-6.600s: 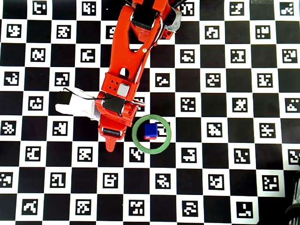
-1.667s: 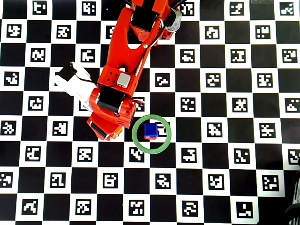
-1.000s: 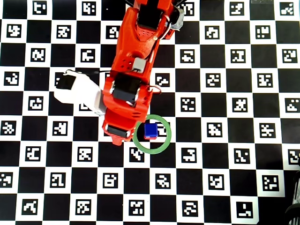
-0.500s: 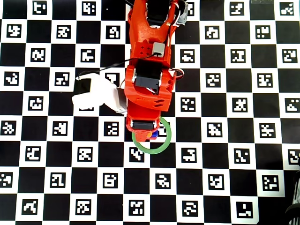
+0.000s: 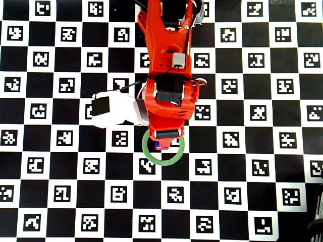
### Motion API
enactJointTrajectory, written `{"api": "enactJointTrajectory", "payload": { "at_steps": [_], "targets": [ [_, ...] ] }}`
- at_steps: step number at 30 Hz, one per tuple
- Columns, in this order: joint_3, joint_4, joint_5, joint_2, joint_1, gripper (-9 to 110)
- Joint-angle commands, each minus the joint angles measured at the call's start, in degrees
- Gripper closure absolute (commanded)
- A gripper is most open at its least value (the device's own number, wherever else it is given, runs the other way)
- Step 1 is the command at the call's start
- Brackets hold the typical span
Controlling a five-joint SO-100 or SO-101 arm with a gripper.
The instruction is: Grab the red cube then put it in the green circle then put the blue cube on top and finally the orange cube on top
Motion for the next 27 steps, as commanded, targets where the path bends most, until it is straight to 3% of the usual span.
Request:
{"api": "enactJointTrajectory", "payload": {
  "at_steps": [1,27],
  "targets": [
    [1.3,0.3,1.5,1.2,-0.6,97],
    [11.6,-16.8,10.4,-1.3,-1.4,97]
  ]
}}
